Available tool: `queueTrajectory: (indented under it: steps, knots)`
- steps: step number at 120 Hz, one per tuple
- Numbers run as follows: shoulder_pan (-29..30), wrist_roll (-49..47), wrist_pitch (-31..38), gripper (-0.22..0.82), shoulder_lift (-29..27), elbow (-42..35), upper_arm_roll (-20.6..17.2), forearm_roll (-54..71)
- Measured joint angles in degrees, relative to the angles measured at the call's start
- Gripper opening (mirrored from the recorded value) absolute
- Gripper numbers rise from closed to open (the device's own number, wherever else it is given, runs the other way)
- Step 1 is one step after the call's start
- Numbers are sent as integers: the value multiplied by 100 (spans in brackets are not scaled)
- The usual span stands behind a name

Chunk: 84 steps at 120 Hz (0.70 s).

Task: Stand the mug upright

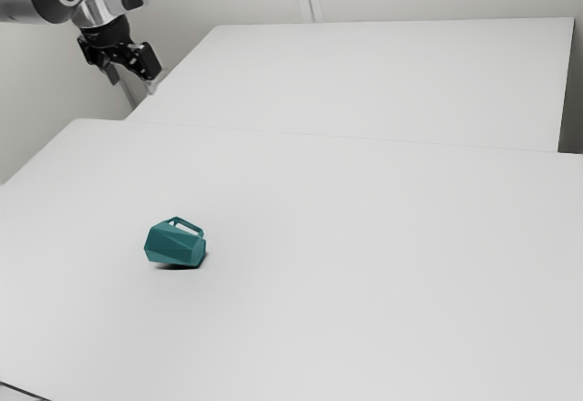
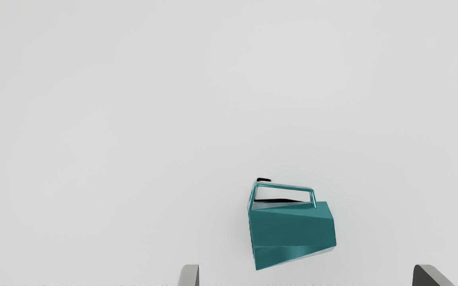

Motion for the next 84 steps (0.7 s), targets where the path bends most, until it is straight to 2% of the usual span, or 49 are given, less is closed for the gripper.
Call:
queueTrajectory:
  steps: [35, 46, 63, 84]
  knots:
    - [72, 46, 6, 58, -50, -133, 8, -1]
    - [7, 51, 204, 58, -385, -656, 6, -10]
    - [-486, 1, 628, 58, -958, -1596, 52, -39]
    - [-414, -52, 1056, 58, -1122, -2182, 350, -289]
